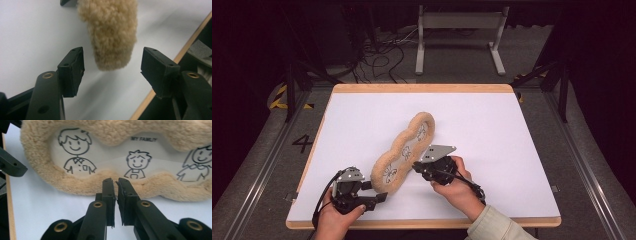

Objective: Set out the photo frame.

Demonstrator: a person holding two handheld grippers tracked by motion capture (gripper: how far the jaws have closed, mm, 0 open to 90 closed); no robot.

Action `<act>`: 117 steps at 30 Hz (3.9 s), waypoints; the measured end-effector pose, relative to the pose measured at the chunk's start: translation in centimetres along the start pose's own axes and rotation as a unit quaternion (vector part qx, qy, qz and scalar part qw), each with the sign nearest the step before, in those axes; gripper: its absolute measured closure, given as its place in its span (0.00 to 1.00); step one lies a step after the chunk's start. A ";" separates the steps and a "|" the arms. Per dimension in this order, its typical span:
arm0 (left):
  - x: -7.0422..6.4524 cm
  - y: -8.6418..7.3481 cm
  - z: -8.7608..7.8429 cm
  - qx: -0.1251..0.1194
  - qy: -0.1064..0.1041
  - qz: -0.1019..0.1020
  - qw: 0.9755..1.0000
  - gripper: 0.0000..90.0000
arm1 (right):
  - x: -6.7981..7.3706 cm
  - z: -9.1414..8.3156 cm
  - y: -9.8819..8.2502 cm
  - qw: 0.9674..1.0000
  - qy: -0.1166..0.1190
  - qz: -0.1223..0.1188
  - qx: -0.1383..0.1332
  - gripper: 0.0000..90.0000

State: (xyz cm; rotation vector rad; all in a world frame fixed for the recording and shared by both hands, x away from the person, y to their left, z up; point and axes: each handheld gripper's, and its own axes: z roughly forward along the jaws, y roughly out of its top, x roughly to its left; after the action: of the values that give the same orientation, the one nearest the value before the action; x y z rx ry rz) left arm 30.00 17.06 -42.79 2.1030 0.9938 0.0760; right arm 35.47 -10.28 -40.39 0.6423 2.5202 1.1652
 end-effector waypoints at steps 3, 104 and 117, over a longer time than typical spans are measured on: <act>-0.3 0.5 0.6 -0.007 0.007 0.007 1.000 0.43 | -0.5 -0.2 -0.2 1.000 -0.004 0.009 0.000 0.91; 4.1 6.6 1.5 -0.083 -0.064 0.110 0.988 0.77 | -9.3 -9.4 -5.5 0.994 -0.105 0.039 0.021 0.78; 4.8 8.8 4.1 -0.064 -0.121 0.147 0.980 0.83 | -5.6 -8.2 -6.8 0.999 -0.041 0.018 0.028 0.84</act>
State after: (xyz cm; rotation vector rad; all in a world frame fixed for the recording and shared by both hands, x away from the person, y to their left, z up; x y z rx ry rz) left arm 40.28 14.37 -40.86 2.0675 0.5159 0.0289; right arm 34.84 -22.27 -40.00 0.7359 2.4912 1.0601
